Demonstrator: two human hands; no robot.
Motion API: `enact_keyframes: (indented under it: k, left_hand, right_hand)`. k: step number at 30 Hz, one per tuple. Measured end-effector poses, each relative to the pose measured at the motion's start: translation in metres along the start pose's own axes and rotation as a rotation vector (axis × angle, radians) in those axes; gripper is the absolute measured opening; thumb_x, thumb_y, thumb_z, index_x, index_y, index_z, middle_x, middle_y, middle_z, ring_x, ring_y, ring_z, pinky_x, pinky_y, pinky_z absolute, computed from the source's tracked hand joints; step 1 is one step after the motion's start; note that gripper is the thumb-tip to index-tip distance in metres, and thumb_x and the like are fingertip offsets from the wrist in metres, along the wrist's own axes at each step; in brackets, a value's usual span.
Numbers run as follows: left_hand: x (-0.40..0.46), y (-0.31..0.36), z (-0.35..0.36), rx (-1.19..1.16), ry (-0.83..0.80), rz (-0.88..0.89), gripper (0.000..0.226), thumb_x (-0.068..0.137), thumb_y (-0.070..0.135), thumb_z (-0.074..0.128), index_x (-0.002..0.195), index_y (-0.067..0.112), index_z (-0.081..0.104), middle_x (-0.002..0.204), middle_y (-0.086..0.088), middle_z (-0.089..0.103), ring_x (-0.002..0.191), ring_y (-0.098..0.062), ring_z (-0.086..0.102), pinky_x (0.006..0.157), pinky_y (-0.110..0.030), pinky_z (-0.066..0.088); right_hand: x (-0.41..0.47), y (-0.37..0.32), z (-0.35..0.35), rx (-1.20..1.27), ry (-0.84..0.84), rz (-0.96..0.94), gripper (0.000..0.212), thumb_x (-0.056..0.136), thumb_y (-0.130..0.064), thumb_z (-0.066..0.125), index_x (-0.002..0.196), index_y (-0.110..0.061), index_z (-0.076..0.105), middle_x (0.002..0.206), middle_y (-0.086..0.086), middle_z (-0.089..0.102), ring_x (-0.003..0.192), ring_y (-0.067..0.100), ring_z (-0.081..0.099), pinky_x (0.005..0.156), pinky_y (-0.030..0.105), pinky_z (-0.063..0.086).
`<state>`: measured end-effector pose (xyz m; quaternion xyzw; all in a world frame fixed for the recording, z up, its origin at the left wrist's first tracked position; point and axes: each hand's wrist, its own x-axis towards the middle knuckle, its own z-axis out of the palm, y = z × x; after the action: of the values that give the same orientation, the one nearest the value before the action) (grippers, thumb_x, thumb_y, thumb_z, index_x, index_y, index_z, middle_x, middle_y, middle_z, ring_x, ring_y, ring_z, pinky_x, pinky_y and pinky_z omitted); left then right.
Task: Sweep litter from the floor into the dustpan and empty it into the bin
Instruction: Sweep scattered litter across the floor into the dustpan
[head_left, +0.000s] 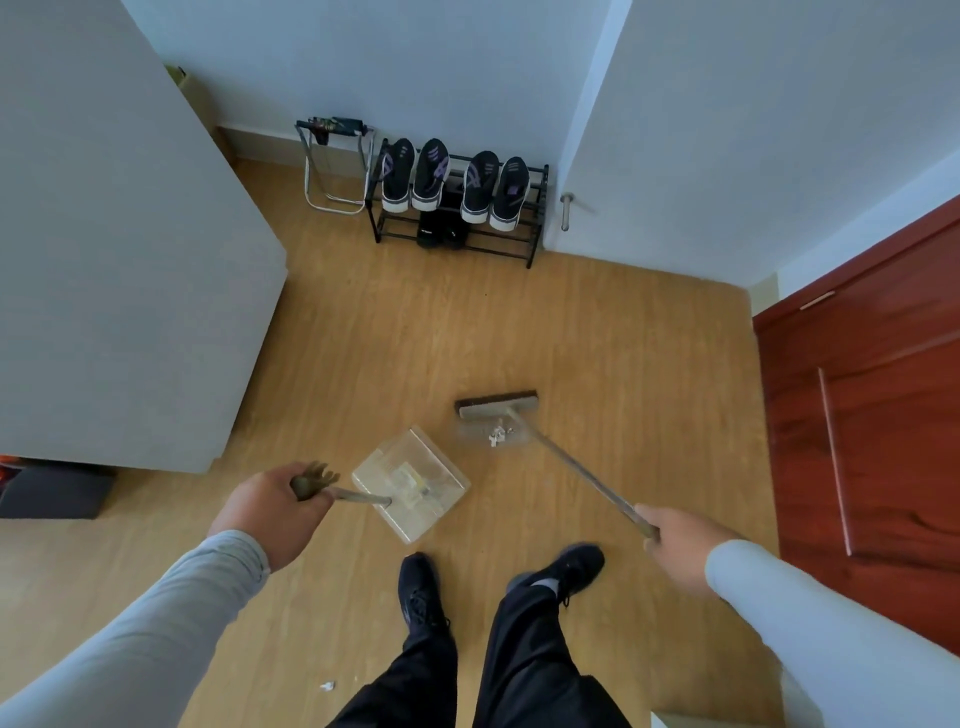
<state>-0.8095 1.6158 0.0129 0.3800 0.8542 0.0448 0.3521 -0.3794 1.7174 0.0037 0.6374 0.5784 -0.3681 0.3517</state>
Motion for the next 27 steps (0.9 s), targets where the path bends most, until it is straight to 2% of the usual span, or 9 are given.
enact_keyframes:
  k: [2, 5, 11, 15, 19, 21, 23, 25, 27]
  left_hand:
    - [-0.001, -0.004, 0.000, -0.013, 0.008, -0.014, 0.032, 0.088, 0.044, 0.067, 0.117, 0.030, 0.068, 0.081, 0.011, 0.068, 0.072, -0.012, 0.064, 0.065, -0.029, 0.053]
    - [-0.004, -0.010, 0.001, -0.008, 0.023, -0.037, 0.031, 0.088, 0.044, 0.068, 0.115, 0.029, 0.069, 0.080, 0.009, 0.068, 0.072, -0.013, 0.064, 0.067, -0.031, 0.053]
    - [-0.009, -0.004, 0.007, 0.004, 0.024, -0.032, 0.021, 0.089, 0.036, 0.070, 0.108, 0.030, 0.070, 0.078, 0.008, 0.069, 0.072, -0.014, 0.064, 0.064, -0.028, 0.050]
    - [-0.011, 0.002, 0.015, 0.060, 0.002, -0.018, 0.020, 0.088, 0.037, 0.070, 0.107, 0.033, 0.069, 0.077, 0.010, 0.069, 0.072, -0.013, 0.064, 0.070, -0.031, 0.055]
    - [-0.012, 0.008, 0.024, 0.052, -0.012, -0.024, 0.025, 0.088, 0.037, 0.070, 0.112, 0.032, 0.070, 0.078, 0.010, 0.069, 0.073, -0.013, 0.064, 0.069, -0.030, 0.053]
    - [-0.013, 0.013, 0.027, 0.047, -0.016, -0.019, 0.027, 0.088, 0.036, 0.070, 0.114, 0.031, 0.070, 0.078, 0.010, 0.069, 0.073, -0.012, 0.063, 0.066, -0.029, 0.049]
    - [-0.012, 0.018, 0.030, 0.054, -0.024, -0.008, 0.029, 0.088, 0.037, 0.070, 0.116, 0.030, 0.070, 0.078, 0.010, 0.069, 0.073, -0.012, 0.063, 0.065, -0.028, 0.049]
    - [-0.012, 0.024, 0.031, 0.062, -0.033, 0.005, 0.028, 0.088, 0.038, 0.069, 0.115, 0.030, 0.070, 0.077, 0.010, 0.069, 0.072, -0.013, 0.064, 0.065, -0.028, 0.050]
    - [-0.011, 0.032, 0.030, 0.061, -0.040, 0.031, 0.026, 0.089, 0.038, 0.069, 0.113, 0.030, 0.070, 0.076, 0.011, 0.069, 0.071, -0.013, 0.064, 0.067, -0.029, 0.052]
  right_hand:
    - [0.008, -0.003, -0.013, -0.090, 0.026, -0.030, 0.056, 0.103, -0.040, 0.037, 0.156, -0.044, 0.021, 0.150, -0.003, 0.049, 0.111, 0.021, 0.063, 0.085, 0.032, 0.055]
    - [0.030, -0.020, -0.028, -0.174, 0.033, -0.086, 0.053, 0.104, -0.042, 0.032, 0.156, -0.045, 0.021, 0.152, -0.003, 0.047, 0.113, 0.023, 0.061, 0.079, 0.033, 0.055]
    - [0.061, -0.034, -0.044, -0.437, -0.019, -0.105, 0.067, 0.098, -0.016, 0.039, 0.155, -0.046, 0.022, 0.134, -0.002, 0.055, 0.092, 0.020, 0.064, 0.061, 0.029, 0.053]
    - [0.059, 0.000, -0.066, -0.532, -0.002, -0.029, 0.063, 0.099, -0.020, 0.039, 0.155, -0.046, 0.024, 0.118, 0.001, 0.058, 0.079, 0.019, 0.065, 0.065, 0.030, 0.058]
    - [0.051, 0.025, -0.091, -0.524, 0.082, 0.068, 0.052, 0.101, -0.024, 0.030, 0.150, -0.041, 0.040, 0.116, 0.003, 0.063, 0.060, 0.015, 0.061, 0.043, 0.024, 0.042]
    - [0.054, 0.040, -0.098, -0.533, 0.121, 0.114, 0.050, 0.102, -0.035, 0.022, 0.141, -0.038, 0.053, 0.103, 0.000, 0.065, 0.059, 0.014, 0.059, 0.044, 0.024, 0.039]
    - [0.055, 0.052, -0.101, -0.540, 0.136, 0.129, 0.054, 0.101, -0.043, 0.018, 0.138, -0.037, 0.057, 0.092, -0.001, 0.061, 0.062, 0.014, 0.058, 0.048, 0.025, 0.040]
    - [0.049, 0.065, -0.103, -0.599, 0.135, 0.113, 0.050, 0.102, -0.037, 0.020, 0.144, -0.040, 0.048, 0.093, 0.000, 0.059, 0.065, 0.015, 0.055, 0.056, 0.028, 0.049]
    - [0.038, 0.083, -0.103, -0.654, 0.128, 0.063, 0.055, 0.100, -0.025, 0.027, 0.150, -0.049, 0.030, 0.103, 0.000, 0.059, 0.069, 0.017, 0.056, 0.064, 0.031, 0.055]
